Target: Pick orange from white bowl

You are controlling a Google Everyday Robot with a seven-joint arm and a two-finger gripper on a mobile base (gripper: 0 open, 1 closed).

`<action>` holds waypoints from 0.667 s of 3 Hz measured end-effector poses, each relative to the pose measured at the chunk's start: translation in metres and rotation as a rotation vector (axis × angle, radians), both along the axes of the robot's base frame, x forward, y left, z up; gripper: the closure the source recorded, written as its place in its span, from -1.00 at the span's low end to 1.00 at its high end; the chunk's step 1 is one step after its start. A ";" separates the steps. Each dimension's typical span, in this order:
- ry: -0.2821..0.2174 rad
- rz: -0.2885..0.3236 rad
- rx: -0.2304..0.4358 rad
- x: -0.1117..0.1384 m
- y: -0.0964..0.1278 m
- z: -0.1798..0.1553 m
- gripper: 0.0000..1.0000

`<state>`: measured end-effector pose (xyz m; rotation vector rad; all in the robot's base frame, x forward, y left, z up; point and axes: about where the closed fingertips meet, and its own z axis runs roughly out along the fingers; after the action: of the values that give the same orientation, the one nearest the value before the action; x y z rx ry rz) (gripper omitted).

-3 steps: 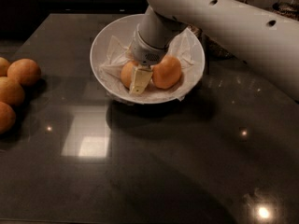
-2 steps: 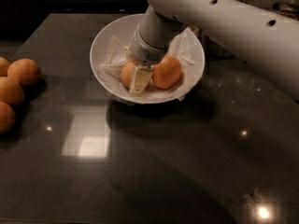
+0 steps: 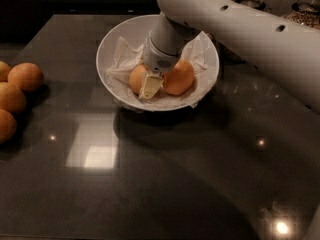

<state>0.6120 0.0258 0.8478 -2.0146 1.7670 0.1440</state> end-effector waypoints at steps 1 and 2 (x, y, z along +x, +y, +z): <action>0.000 0.000 0.000 0.000 0.000 0.003 0.58; 0.000 0.000 0.000 0.000 0.000 0.003 0.99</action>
Offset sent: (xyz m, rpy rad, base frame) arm 0.0000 0.0000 0.0025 0.0000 0.0001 -0.0001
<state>0.6120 0.0258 0.8505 -2.0145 1.7670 0.1441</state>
